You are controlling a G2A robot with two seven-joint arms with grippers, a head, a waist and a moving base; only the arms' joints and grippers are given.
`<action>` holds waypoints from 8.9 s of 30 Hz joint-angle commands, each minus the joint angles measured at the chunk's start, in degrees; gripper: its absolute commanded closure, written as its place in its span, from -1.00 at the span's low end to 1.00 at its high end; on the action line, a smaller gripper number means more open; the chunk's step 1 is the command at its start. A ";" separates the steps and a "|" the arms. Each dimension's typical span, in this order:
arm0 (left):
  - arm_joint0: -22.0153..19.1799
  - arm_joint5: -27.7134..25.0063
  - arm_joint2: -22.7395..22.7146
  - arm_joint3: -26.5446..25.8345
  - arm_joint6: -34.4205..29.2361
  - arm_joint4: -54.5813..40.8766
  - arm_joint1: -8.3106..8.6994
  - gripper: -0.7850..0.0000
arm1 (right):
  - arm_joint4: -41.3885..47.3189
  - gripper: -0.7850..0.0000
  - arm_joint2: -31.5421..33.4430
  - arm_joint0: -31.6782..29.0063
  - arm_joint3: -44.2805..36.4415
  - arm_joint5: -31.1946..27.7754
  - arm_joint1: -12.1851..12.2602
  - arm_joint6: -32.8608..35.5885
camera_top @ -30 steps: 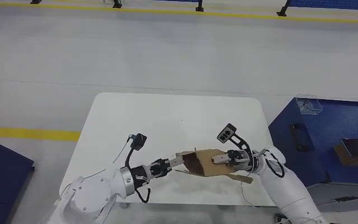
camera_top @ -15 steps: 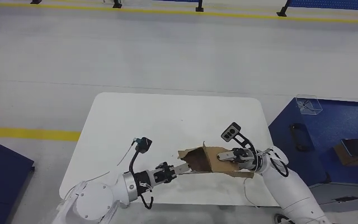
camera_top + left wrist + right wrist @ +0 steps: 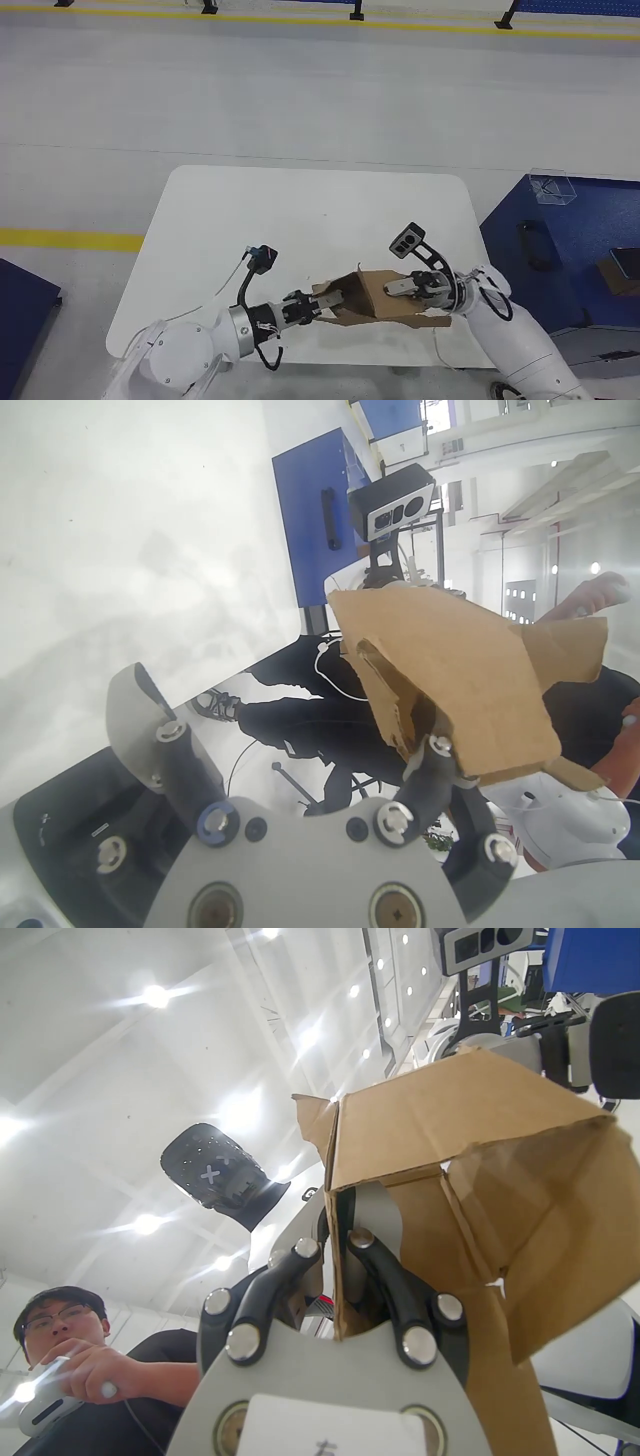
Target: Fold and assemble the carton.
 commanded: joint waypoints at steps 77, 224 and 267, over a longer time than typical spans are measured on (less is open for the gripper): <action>-1.55 9.19 4.31 -1.79 5.21 -2.29 -0.53 -1.00 | -7.99 1.00 4.77 -2.55 -2.00 -12.12 -0.73 -5.39; -9.11 26.78 5.78 -9.17 42.30 -59.92 -5.18 -1.00 | -4.27 1.00 16.79 -0.97 -0.41 -14.34 -18.54 -1.20; -7.75 32.88 -2.73 -15.74 30.32 -25.45 -0.69 -1.00 | -4.71 1.00 12.20 4.54 6.48 1.85 -18.41 0.00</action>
